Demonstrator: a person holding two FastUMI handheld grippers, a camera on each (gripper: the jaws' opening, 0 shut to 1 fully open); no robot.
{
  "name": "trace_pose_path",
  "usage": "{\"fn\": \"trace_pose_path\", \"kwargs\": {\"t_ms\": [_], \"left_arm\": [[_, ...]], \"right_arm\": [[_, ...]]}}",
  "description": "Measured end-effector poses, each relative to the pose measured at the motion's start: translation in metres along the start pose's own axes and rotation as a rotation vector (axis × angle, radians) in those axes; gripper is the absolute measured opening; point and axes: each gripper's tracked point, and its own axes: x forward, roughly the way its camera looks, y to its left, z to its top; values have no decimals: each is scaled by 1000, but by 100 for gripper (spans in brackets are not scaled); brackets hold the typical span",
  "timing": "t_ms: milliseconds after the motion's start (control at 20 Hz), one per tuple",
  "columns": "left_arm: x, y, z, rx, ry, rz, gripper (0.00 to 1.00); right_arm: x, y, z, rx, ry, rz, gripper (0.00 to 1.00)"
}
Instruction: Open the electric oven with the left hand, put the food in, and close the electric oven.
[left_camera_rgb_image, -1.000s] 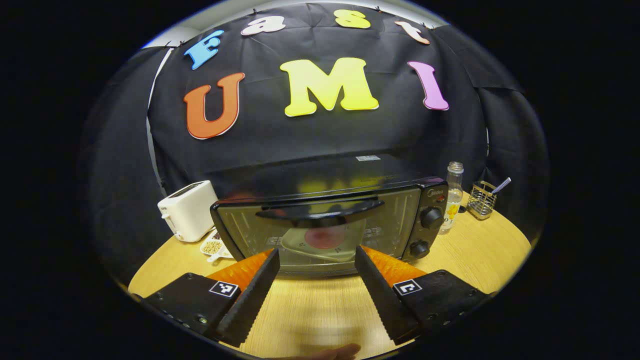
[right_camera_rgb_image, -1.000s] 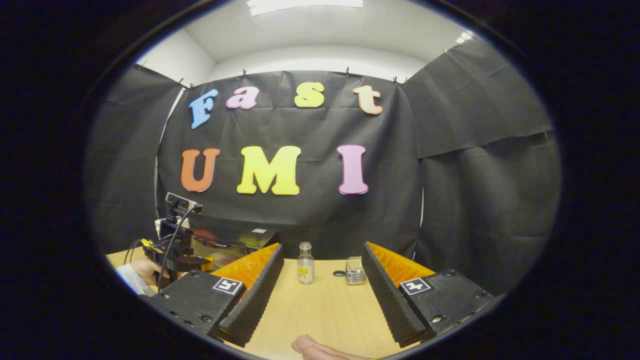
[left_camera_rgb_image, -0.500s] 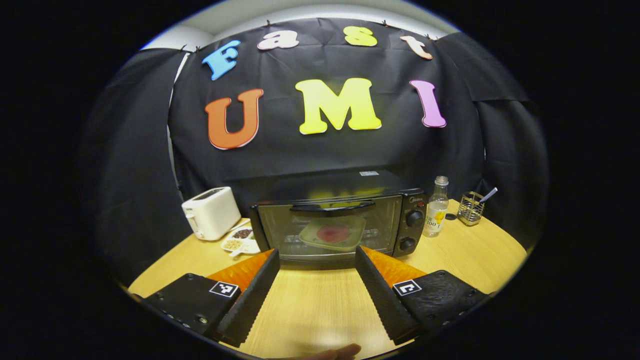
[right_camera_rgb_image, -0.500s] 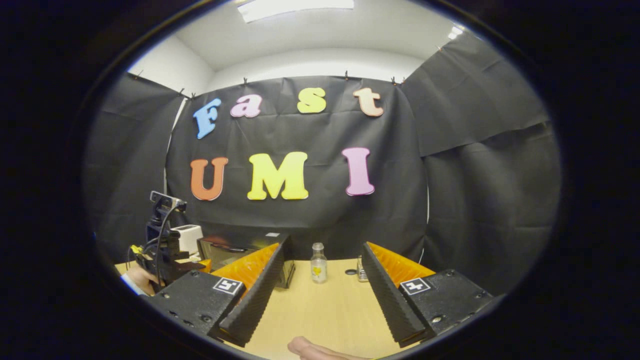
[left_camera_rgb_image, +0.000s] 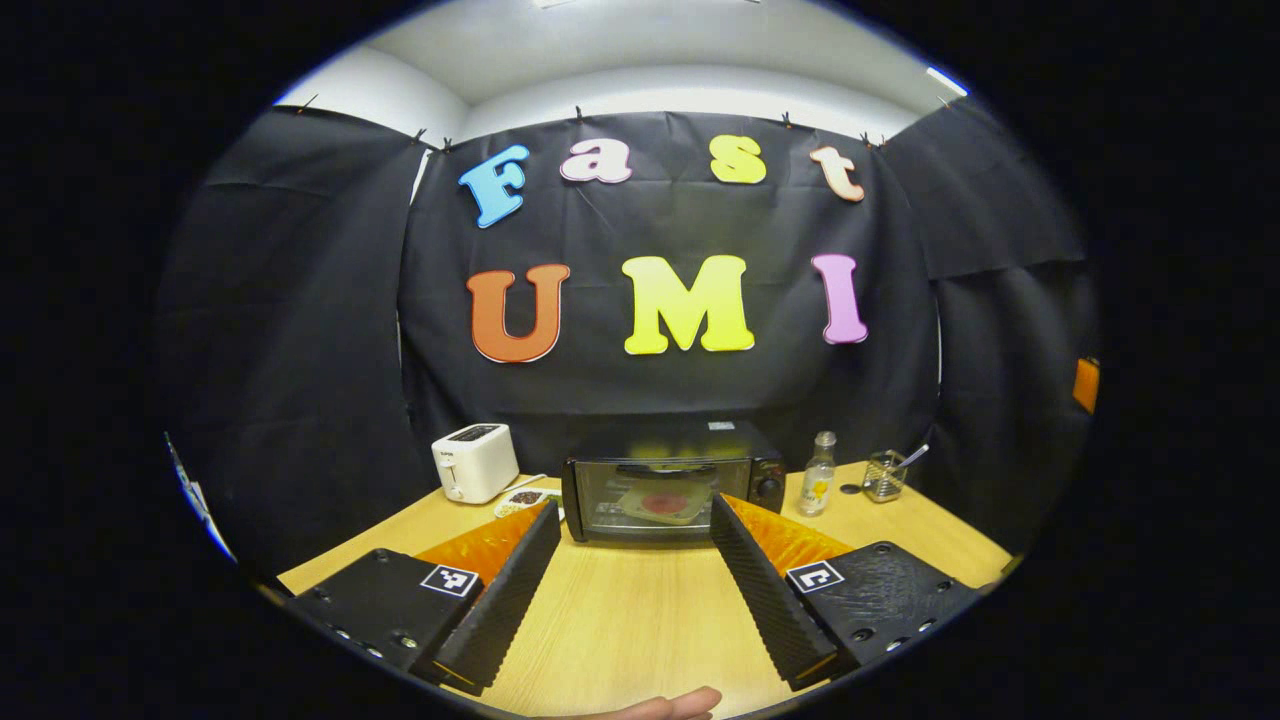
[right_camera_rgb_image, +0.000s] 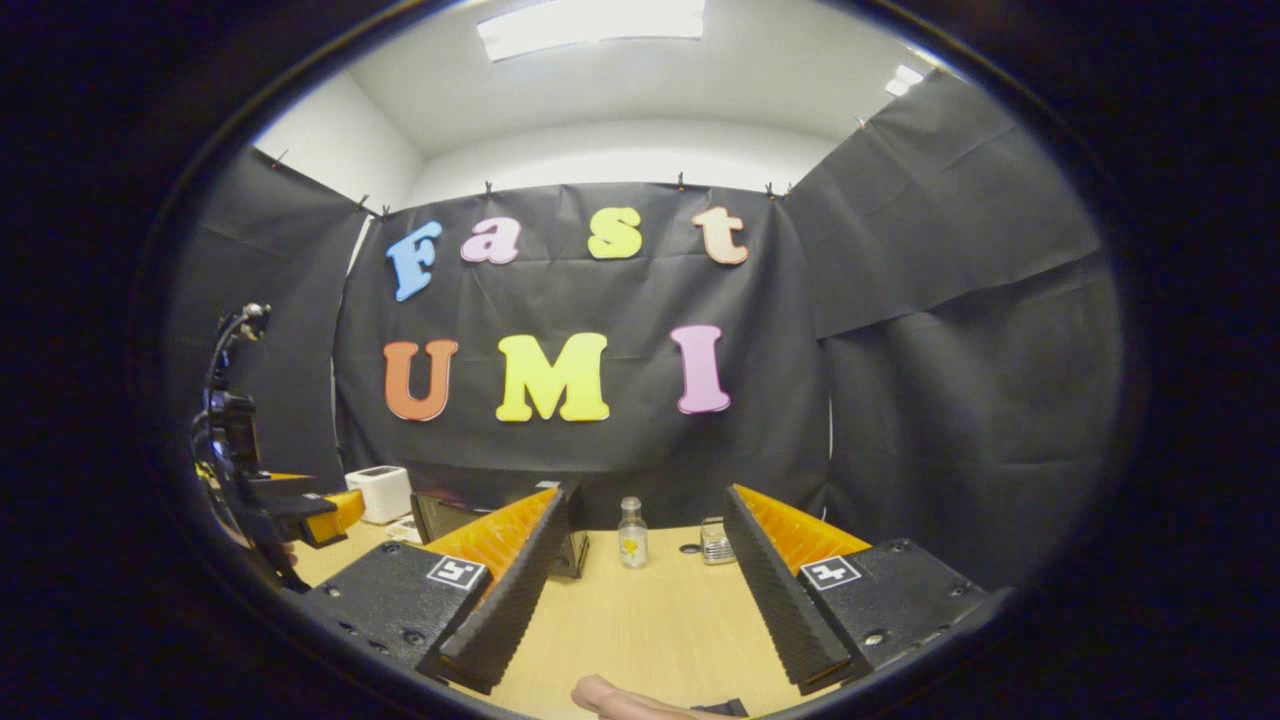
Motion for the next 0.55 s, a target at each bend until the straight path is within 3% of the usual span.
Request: {"fn": "trace_pose_path", "kwargs": {"t_ms": [300, 550], "left_arm": [[-78, 2, 58, -60, -104, -44, 95], [-104, 18, 58, -52, -135, -24, 95]], "right_arm": [[-36, -5, 35, -6, -77, -28, 99], [-46, 8, 24, -12, -81, 19, 99]]}}
